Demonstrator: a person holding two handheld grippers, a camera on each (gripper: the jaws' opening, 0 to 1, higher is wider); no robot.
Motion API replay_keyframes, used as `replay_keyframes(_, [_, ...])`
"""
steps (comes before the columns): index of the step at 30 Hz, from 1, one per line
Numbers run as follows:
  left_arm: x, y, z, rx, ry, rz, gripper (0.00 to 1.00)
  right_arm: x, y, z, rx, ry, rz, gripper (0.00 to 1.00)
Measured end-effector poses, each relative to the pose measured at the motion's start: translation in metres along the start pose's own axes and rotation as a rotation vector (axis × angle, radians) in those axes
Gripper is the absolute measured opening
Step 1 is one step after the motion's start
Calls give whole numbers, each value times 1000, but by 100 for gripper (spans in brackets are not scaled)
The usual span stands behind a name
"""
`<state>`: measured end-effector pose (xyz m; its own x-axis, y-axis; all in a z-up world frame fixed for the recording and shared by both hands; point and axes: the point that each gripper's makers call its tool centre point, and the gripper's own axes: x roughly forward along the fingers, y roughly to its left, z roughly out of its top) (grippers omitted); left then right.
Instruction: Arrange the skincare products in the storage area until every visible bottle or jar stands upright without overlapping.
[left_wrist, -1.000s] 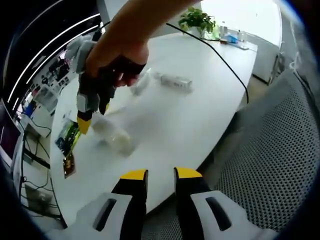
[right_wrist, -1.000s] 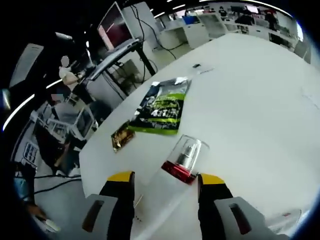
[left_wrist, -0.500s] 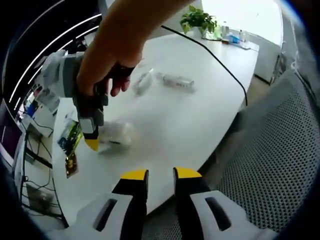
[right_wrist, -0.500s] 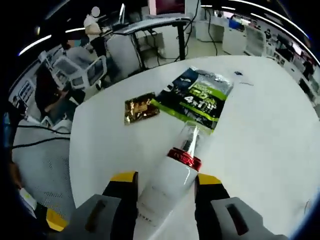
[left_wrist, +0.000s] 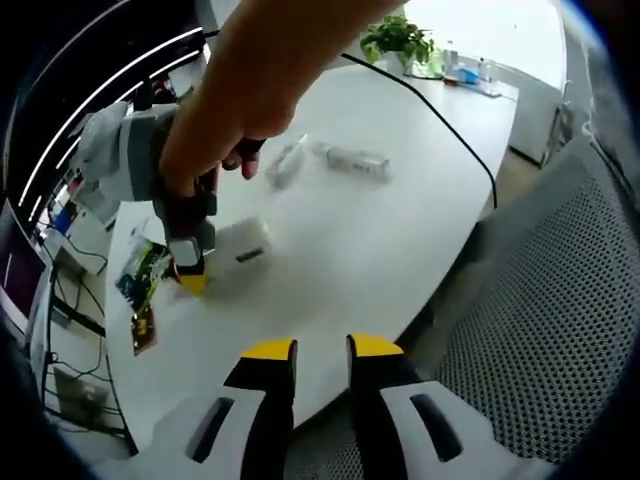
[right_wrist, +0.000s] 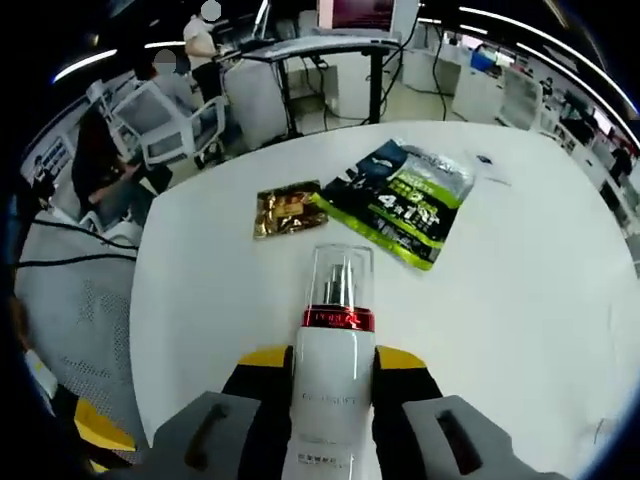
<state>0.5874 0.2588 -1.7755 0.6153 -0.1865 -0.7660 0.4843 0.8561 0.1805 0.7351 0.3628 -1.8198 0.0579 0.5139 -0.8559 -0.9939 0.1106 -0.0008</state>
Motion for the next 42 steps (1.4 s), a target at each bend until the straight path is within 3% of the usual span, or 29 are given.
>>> replay_keyframes(4, [0,0,0,-6,2,-2,16,-5,0,-4,-7,-16,1,25])
replay_keyframes(14, [-2,3,3,-34,-18,2,17,-32,-4,-5,34,-140,7,24])
replay_keyframes(26, [-3,4,5,-40,-27,7,17,-71,-14,-16,103,-261,-49,24])
replay_keyframes(36, [-7,13,14,-115,-84,28,19,-100,-13,-15,154,-358,-63,23])
replay_keyframes(42, [-10,15,20,-149,-123,25,22,-123,-7,-7,209,-457,-44,23])
